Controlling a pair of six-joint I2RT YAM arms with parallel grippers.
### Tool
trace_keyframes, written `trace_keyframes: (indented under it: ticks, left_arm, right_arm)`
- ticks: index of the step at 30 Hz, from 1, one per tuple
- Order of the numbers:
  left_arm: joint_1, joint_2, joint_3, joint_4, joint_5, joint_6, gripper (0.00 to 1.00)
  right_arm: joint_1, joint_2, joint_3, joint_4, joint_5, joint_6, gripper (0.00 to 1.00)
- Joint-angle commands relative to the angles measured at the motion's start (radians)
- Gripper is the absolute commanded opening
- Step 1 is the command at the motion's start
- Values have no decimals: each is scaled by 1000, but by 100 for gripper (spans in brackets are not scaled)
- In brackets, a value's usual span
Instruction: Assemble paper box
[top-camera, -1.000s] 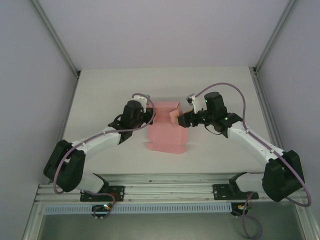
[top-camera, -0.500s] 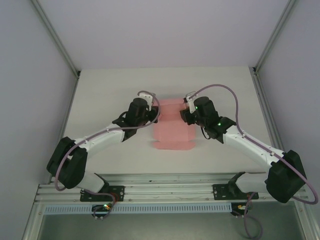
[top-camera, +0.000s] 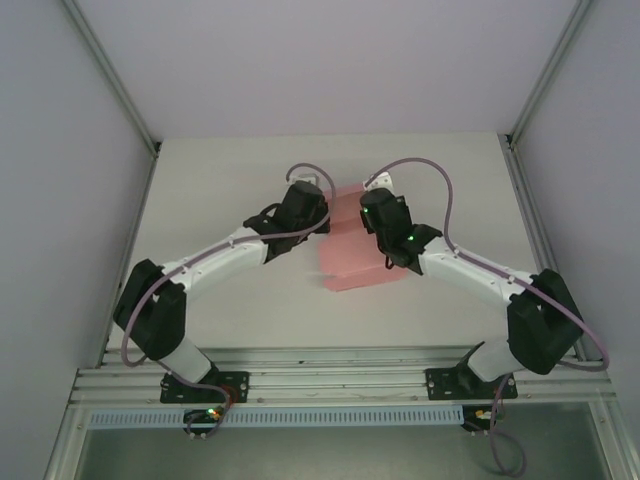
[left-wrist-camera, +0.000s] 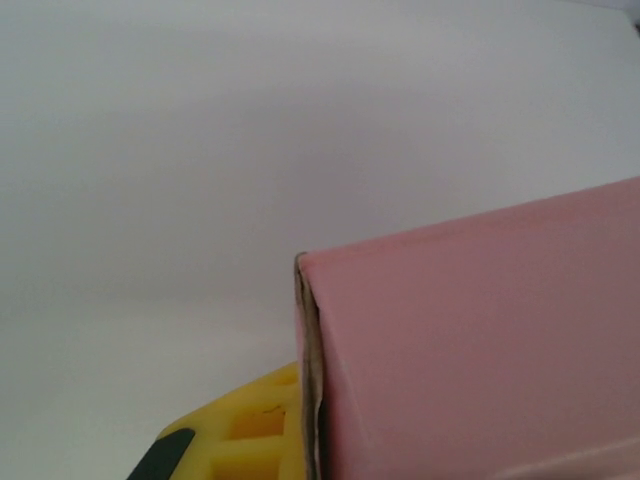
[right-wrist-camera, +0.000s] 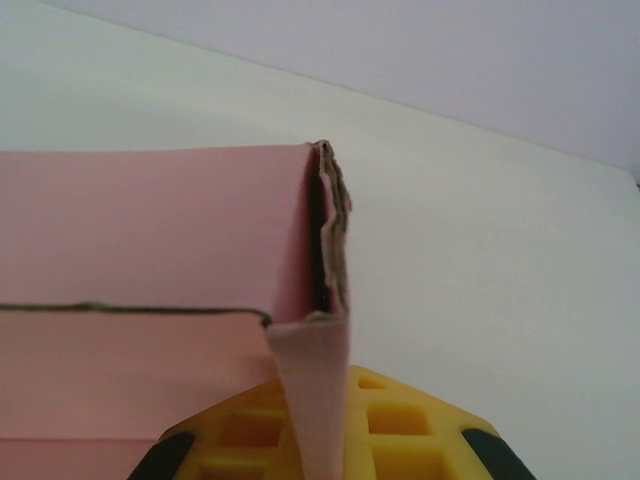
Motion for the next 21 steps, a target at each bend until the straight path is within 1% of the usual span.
trace_keyframes:
  ticks: [1,2,4,7,8,9,10,13,16,17,18,19,20,21]
  left_arm:
    - [98,30,20,-472,-293,-172,0]
    - [110,35,17,-499,-301,-182,0]
    - [119,29,4,-537,-337,-214,0]
    - [124,9,-11,-561,-362,-219,0]
    - [126,4,-16,-547,-353,-202,0]
    - [124,-7,-28,-499,-318,-150,0]
    - [120,-20,-47,-421,-259,-84,0]
    - [90,-55,-97,-204,-104,37,0]
    - [58,-68,-105,-24,48,101,0]
    - [51,-68,-100,28,97,114,0]
    - [45,-65,-95,63,129,122,0]
    - [42,-60,-86,92,161,135,0]
    - [38,-56,-74,111,178,144,0]
    - [35,-50,-62,116,177,144,0]
  right_arm:
    - [-86,6,27,-84,473,24,0]
    - [-89,12,26,-67,524,-2,0]
    - [-104,21,22,-35,587,-50,0]
    - [-129,28,28,-40,624,-74,0]
    - [-135,27,26,-36,618,-75,0]
    - [-135,19,19,-23,597,-76,0]
    - [-132,16,10,-2,571,-82,0]
    - [-122,9,-3,1,429,-29,0]
    - [-111,16,-7,-12,298,48,0]
    - [-107,15,-20,16,227,42,1]
    - [-103,10,-35,46,160,30,6]
    - [-102,3,-50,68,75,27,14]
    - [-101,-9,-68,91,-26,24,15]
    - [-100,-21,-84,118,-103,21,13]
